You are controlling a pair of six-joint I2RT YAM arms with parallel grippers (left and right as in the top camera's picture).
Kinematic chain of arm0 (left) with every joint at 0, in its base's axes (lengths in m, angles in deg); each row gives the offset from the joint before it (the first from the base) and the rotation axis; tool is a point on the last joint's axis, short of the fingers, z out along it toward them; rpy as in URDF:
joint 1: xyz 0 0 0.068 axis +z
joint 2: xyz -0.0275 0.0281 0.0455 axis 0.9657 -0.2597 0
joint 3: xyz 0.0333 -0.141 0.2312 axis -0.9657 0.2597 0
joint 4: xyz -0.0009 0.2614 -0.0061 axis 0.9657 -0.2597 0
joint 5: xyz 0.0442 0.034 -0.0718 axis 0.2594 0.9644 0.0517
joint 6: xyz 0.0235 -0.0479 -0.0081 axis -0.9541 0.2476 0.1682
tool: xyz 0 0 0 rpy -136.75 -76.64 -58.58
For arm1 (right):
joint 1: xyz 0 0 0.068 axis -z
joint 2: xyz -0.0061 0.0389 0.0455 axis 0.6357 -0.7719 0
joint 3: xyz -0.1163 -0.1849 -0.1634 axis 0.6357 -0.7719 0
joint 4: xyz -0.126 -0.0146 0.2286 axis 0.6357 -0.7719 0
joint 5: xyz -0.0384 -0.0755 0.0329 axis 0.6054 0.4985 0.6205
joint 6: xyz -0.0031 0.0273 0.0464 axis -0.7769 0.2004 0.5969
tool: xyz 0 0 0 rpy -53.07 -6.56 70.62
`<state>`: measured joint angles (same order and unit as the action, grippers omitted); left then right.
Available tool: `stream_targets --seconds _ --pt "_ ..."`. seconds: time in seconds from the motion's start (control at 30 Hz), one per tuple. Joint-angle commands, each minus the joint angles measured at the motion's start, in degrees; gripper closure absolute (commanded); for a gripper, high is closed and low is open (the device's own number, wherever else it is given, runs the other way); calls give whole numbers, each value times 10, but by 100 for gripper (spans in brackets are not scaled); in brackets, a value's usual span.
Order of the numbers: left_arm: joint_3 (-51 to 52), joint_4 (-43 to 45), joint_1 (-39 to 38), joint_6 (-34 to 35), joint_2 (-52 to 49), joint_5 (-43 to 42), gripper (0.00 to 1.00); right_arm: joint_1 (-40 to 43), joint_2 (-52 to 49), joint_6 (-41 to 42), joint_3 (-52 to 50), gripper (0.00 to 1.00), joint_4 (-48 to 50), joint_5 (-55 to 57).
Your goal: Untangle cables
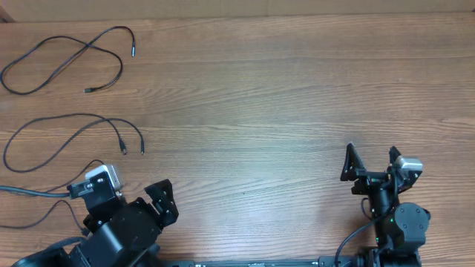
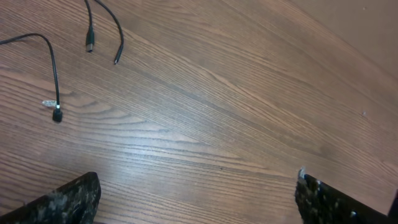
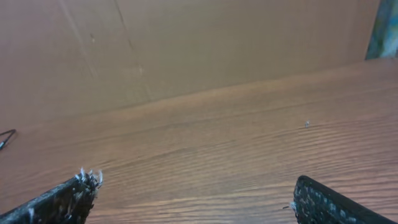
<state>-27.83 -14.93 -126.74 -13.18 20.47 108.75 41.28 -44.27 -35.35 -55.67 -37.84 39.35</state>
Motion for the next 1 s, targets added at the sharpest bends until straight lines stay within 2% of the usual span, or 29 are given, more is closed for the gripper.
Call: stream_targets --seconds 0.0,0.2,0.97 --pt "2 1 -4 8 2 0 0 2 27 -31 -28 0 19 1" --pt "2 1 -4 8 2 0 0 1 48 -30 -70 0 62 1" --pt "2 1 -4 8 2 0 0 -10 49 -102 -69 0 59 5"
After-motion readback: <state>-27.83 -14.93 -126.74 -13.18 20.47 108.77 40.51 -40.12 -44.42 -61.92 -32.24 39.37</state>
